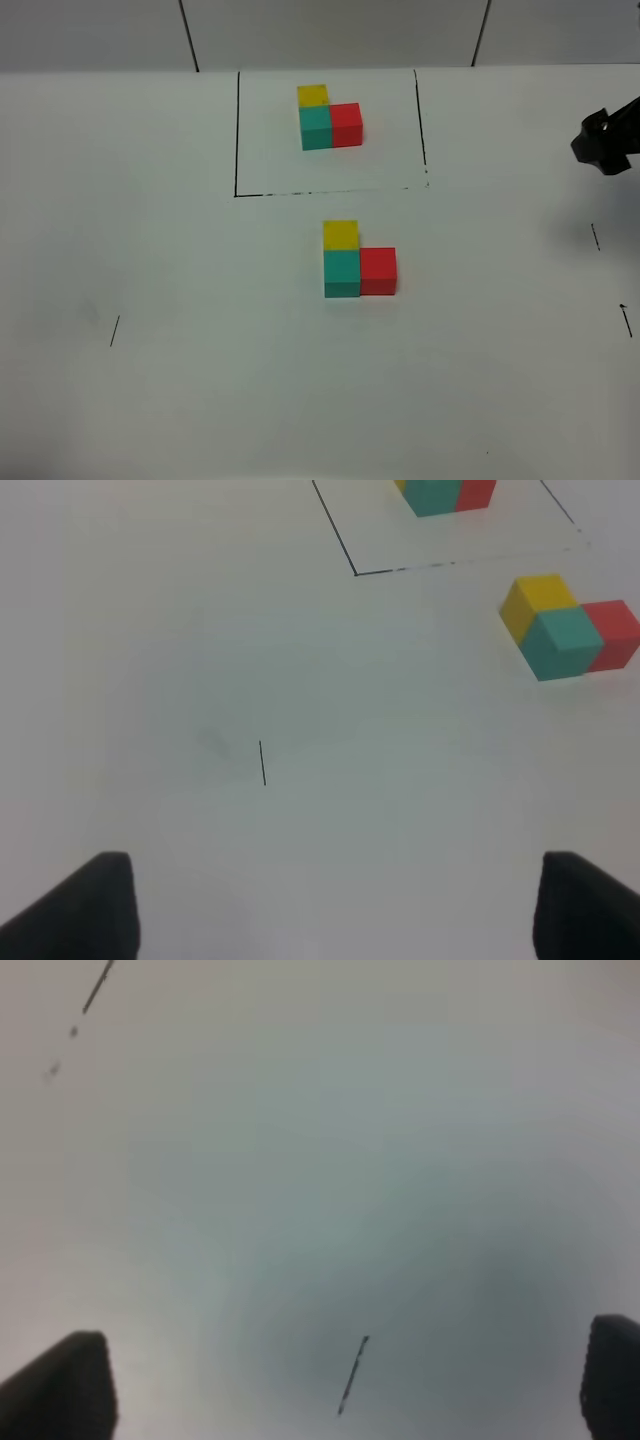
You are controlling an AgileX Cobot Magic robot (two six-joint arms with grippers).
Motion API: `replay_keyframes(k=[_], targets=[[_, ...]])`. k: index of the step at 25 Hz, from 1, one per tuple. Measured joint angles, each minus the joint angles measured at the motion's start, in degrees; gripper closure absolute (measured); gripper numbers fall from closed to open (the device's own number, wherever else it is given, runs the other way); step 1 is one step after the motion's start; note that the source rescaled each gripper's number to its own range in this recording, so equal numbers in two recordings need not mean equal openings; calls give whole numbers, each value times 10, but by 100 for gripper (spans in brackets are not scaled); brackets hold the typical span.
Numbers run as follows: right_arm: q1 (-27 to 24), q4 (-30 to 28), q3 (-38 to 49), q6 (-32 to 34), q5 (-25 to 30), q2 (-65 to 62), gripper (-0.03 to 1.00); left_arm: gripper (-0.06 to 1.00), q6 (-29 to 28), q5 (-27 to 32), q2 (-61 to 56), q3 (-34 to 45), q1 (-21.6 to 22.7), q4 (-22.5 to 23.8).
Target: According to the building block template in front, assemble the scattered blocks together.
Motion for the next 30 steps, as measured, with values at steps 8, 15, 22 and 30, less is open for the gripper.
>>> replay_keyframes(k=[8, 15, 22, 30], targets=[[-22, 13, 56, 50, -6, -101, 7, 11, 0, 0, 0, 0, 0, 0], [-22, 13, 128, 88, 11, -284, 7, 11, 0, 0, 0, 0, 0, 0], [-11, -7, 209, 134, 81, -497, 7, 11, 0, 0, 0, 0, 0, 0], [54, -41, 278, 172, 202, -651, 7, 11, 0, 0, 0, 0, 0, 0]])
